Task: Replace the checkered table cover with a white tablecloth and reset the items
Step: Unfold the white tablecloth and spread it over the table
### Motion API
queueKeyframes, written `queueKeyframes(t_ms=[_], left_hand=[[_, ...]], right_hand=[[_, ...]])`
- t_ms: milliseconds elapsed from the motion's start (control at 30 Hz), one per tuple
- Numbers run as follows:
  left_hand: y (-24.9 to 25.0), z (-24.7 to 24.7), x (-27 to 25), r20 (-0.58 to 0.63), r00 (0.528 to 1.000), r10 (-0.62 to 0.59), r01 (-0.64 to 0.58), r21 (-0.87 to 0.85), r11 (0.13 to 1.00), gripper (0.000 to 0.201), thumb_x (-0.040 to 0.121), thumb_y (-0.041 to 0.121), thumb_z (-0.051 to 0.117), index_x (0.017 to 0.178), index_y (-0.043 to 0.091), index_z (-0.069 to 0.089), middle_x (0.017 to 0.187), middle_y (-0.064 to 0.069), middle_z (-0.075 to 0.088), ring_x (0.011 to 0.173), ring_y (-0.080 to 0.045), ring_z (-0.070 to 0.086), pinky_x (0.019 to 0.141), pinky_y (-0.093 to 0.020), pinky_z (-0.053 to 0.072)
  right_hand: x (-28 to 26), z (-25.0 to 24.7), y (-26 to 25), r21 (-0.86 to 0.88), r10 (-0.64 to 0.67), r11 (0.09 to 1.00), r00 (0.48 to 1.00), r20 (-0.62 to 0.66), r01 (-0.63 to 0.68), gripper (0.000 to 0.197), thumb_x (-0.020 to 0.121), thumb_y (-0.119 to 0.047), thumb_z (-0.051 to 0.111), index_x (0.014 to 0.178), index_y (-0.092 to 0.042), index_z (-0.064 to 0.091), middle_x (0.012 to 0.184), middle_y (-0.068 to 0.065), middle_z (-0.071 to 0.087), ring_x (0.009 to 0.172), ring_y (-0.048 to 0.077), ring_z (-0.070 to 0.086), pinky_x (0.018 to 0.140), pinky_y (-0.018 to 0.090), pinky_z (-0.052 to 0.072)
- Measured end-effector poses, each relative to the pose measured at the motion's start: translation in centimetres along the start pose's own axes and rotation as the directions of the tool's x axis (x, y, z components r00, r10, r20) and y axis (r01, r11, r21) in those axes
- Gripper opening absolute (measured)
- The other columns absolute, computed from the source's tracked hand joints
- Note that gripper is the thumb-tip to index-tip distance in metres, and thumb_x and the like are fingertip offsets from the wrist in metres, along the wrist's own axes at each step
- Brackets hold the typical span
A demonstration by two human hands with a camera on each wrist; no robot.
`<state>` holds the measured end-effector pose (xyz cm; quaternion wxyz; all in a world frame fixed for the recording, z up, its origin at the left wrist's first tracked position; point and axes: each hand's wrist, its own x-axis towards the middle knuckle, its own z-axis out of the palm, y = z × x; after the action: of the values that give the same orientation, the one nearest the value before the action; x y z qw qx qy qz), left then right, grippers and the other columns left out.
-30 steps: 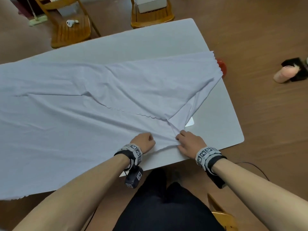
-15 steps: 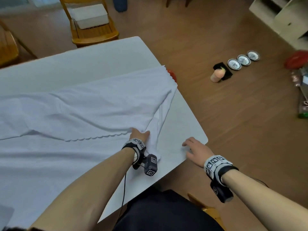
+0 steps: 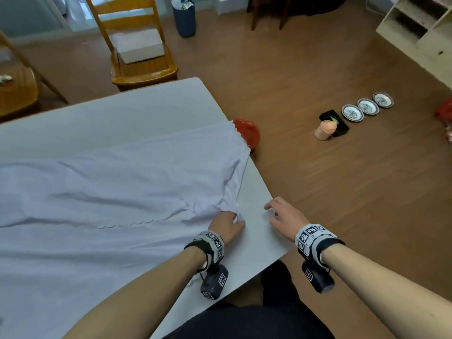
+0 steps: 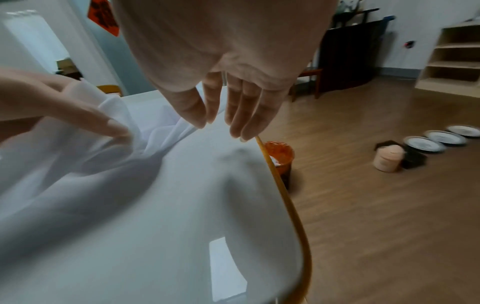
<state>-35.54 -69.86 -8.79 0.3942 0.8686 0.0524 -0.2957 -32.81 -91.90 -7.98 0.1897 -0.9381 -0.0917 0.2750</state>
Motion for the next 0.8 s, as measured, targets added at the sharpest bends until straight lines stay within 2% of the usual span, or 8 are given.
queueKeyframes(t_ms=[33,100,167,233,300,500,667,800], left_hand=[[0.4,0.4,0.0,-0.003,1.000,-0.010,0.010,0.027,1.000,0.036,0.093,0.029,0.058,0.064,0.012,0.046,0.070,-0.004,0.050,0.065,-0.020,0.051,0.067,-0.027,0.040],[1.3,1.2,-0.1,-0.009,1.000,-0.015,0.016,0.061,0.998,0.024,0.091,0.031,0.058,0.091,0.008,0.061,0.102,-0.011,0.058,0.093,-0.026,0.058,0.078,-0.025,0.043],[2.3,2.2,-0.7,-0.022,0.998,-0.062,0.063,0.046,0.997,0.032,0.090,0.030,0.058,0.113,0.008,0.058,0.118,-0.011,0.055,0.111,-0.027,0.054,0.082,-0.026,0.040],[3.4,3.5,-1.5,-0.038,0.991,-0.127,0.126,-0.031,0.992,0.017,0.090,0.029,0.056,0.090,0.013,0.060,0.097,-0.007,0.059,0.097,-0.024,0.060,0.075,-0.026,0.041],[4.3,5.3,-2.4,-0.098,0.972,-0.215,0.203,-0.116,0.972,0.027,0.084,0.036,0.052,0.070,0.013,0.051,0.074,-0.008,0.054,0.073,-0.023,0.056,0.067,-0.032,0.041],[6.7,10.7,-4.9,-0.204,0.915,-0.348,0.307,-0.206,0.929,0.018,0.079,0.035,0.050,0.068,0.020,0.050,0.078,0.005,0.049,0.085,-0.026,0.058,0.078,-0.034,0.047],[7.6,13.1,-5.7,-0.253,0.922,-0.293,0.274,-0.107,0.956,0.019,0.086,0.031,0.056,0.072,0.020,0.050,0.083,0.005,0.046,0.093,-0.022,0.053,0.077,-0.032,0.043],[8.5,14.2,-5.9,-0.283,0.954,-0.101,0.113,0.025,0.993,0.026,0.094,0.029,0.050,0.073,0.014,0.049,0.081,0.001,0.044,0.089,-0.022,0.048,0.073,-0.037,0.043]], right_hand=[[1.5,-0.6,0.4,-0.011,-0.038,0.999,0.999,0.007,0.038,0.032,0.095,-0.021,0.051,0.127,-0.026,0.053,0.133,-0.010,0.045,0.106,0.013,0.056,0.085,0.038,0.050],[4.6,-1.6,1.0,-0.039,-0.134,0.990,0.991,0.027,0.135,0.035,0.094,-0.019,0.053,0.129,-0.023,0.053,0.134,-0.007,0.046,0.108,0.016,0.056,0.084,0.037,0.049],[7.1,-2.3,1.2,-0.040,-0.225,0.973,0.973,0.056,0.228,0.038,0.093,-0.017,0.054,0.130,-0.020,0.053,0.134,-0.004,0.047,0.113,0.019,0.056,0.086,0.036,0.049],[8.6,-2.6,1.5,-0.006,-0.320,0.947,0.944,0.078,0.322,0.039,0.092,-0.015,0.056,0.131,-0.019,0.052,0.134,-0.001,0.048,0.117,0.019,0.056,0.087,0.035,0.048],[9.1,-2.7,1.9,0.014,-0.407,0.913,0.905,0.121,0.408,0.044,0.090,-0.012,0.057,0.133,-0.017,0.050,0.134,0.002,0.047,0.120,0.020,0.054,0.090,0.036,0.049],[8.4,-3.7,2.1,-0.068,-0.576,0.788,0.772,0.269,0.612,0.064,0.084,-0.011,0.058,0.144,-0.020,0.038,0.145,0.000,0.040,0.131,0.020,0.043,0.102,0.039,0.045],[7.1,-3.5,1.1,-0.158,-0.691,0.601,0.609,0.390,0.783,0.087,0.075,-0.003,0.060,0.154,-0.021,0.026,0.158,0.003,0.027,0.139,0.025,0.035,0.110,0.040,0.040],[5.9,-3.8,0.5,-0.296,-0.756,0.357,0.460,0.466,0.886,0.103,0.073,-0.003,0.068,0.157,-0.028,0.016,0.166,0.003,0.008,0.145,0.027,0.022,0.113,0.040,0.035]])
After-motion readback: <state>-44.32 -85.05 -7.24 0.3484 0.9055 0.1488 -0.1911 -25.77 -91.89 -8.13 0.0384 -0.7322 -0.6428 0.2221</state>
